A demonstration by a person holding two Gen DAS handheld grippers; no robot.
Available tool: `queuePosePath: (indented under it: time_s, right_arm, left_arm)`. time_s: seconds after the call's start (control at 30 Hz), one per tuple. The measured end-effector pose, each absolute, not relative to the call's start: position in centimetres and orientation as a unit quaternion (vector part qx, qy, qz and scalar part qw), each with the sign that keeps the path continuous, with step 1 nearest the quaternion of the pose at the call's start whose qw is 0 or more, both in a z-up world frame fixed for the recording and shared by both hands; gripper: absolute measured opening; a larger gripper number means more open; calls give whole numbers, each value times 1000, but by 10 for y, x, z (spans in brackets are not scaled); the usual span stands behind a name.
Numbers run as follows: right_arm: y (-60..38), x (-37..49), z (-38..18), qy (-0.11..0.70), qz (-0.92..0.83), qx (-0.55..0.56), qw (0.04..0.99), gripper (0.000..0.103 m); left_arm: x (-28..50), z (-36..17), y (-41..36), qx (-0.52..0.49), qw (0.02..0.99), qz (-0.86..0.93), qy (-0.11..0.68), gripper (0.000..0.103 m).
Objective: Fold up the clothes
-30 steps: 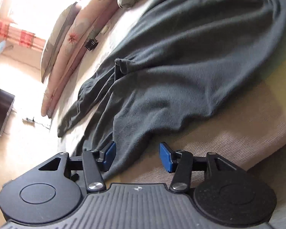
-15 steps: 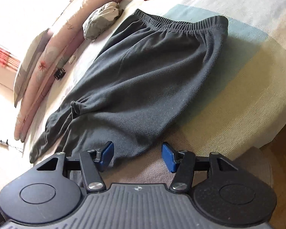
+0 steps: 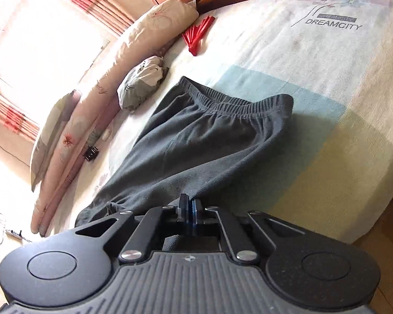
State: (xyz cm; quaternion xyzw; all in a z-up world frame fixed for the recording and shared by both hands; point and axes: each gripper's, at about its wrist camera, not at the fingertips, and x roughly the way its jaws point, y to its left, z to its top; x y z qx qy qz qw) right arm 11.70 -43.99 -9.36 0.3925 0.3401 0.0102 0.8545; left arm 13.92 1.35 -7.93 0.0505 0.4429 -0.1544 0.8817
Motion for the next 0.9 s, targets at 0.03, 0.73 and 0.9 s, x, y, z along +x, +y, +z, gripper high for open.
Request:
queuePosePath:
  time_s: [0.03, 0.73, 0.9]
  right_arm:
    - [-439, 118, -92, 360, 4, 375, 854, 10]
    - [-250, 116, -96, 407, 177, -70, 893, 57]
    - [-255, 127, -90, 406, 155, -28, 900, 56]
  left_arm:
    - [140, -79, 14, 53, 883, -152, 441, 85]
    - [117, -85, 38, 92, 880, -140, 444, 87]
    - [141, -73, 34, 97, 897, -141, 407, 87]
